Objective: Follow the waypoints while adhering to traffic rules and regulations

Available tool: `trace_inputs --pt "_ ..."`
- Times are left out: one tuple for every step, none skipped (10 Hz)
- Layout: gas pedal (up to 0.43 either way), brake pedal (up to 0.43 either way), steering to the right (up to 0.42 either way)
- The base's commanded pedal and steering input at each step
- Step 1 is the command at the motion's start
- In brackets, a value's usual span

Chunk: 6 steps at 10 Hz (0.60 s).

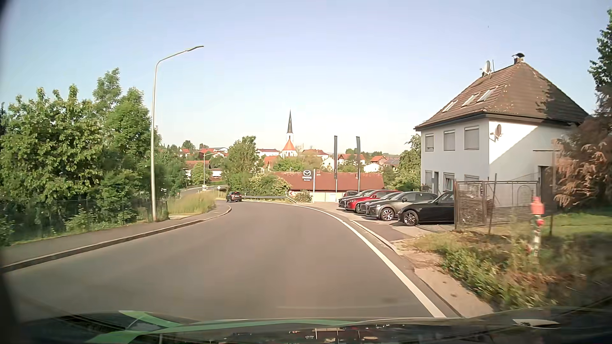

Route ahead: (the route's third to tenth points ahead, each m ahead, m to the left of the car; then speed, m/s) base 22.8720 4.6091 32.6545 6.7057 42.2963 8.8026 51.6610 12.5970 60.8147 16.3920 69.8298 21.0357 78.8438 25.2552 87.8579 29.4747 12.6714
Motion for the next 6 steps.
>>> trace_inputs --pt "0.0 0.098 -0.009" --pt "0.0 0.091 -0.014" --pt "0.0 0.091 -0.02" --pt "0.0 0.091 -0.021" --pt "0.0 0.085 -0.021" --pt "0.0 0.079 -0.021"
